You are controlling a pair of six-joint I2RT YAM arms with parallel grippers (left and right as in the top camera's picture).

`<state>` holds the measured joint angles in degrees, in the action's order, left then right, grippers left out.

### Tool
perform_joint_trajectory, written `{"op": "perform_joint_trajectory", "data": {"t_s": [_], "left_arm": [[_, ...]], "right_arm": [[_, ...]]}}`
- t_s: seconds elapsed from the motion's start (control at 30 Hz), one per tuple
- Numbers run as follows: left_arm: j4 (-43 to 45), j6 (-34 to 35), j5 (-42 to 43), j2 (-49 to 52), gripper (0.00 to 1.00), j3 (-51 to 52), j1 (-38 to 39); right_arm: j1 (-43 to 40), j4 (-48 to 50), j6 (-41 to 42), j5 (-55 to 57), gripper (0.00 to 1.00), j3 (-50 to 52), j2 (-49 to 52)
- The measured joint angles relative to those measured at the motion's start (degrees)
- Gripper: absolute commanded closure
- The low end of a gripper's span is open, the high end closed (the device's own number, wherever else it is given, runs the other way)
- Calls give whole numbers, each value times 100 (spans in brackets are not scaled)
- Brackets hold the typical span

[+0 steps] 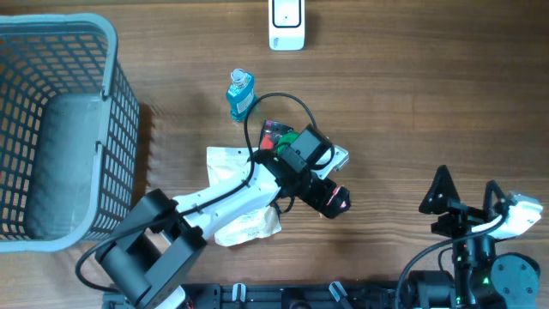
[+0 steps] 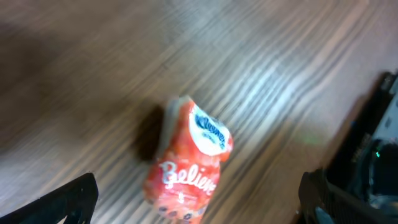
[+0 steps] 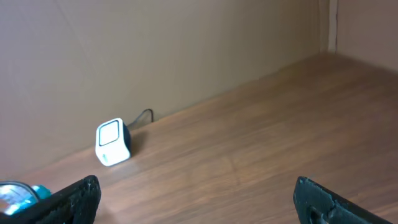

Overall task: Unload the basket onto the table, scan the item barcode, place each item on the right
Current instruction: 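Lift the tissue pack out and drop it on the table right of the jar, then raise the left arm and move the right gripper toward the tissue pack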

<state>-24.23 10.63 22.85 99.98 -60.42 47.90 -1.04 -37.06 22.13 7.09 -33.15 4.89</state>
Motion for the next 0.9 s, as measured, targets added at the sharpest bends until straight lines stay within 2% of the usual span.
{"op": "perform_joint_trajectory", "data": {"t_s": [0.1, 0.33, 0.5, 0.6, 0.63, 0.7, 0.8, 0.83, 0.87, 0.9], "left_arm": [[-439, 2, -393, -236, 0, -352, -4], [-1097, 2, -940, -1215, 0, -1685, -103], [-1672, 2, -1714, -1777, 0, -2712, -326], [-2083, 2, -2393, -2026, 0, -3377, -610], [-2107, 2, -2496, -2090, 0, -3477, -675], [-2229, 2, -2682, -2260, 0, -3683, -962], [-2389, 2, -2846, -2533, 0, -3775, -1333], [-2538, 2, -2883, -2625, 0, -3797, -1486], [-2684, 2, -2909, -2695, 0, -3812, -1628], [-2780, 4, -2924, -2734, 0, -3814, -1727]], "right_arm": [[0, -247, 468, -50, 0, 7, 0], [0, -514, 509, -691, 0, -15, 142], [0, -634, 590, -841, 0, -815, 876], [0, -1419, 614, -866, 0, -2223, 2055], [0, -1497, 605, -866, 0, -2437, 2304], [-2, -2345, 490, -920, 0, -3228, 3176], [-2, -2776, 262, -1307, 0, -4068, 4339], [-2, -2796, 157, -1567, 5, -4284, 4712], [-2, -2804, 22, -1886, 40, -4424, 4994], [-2, -2809, -122, -2153, 68, -4485, 5180]]}}
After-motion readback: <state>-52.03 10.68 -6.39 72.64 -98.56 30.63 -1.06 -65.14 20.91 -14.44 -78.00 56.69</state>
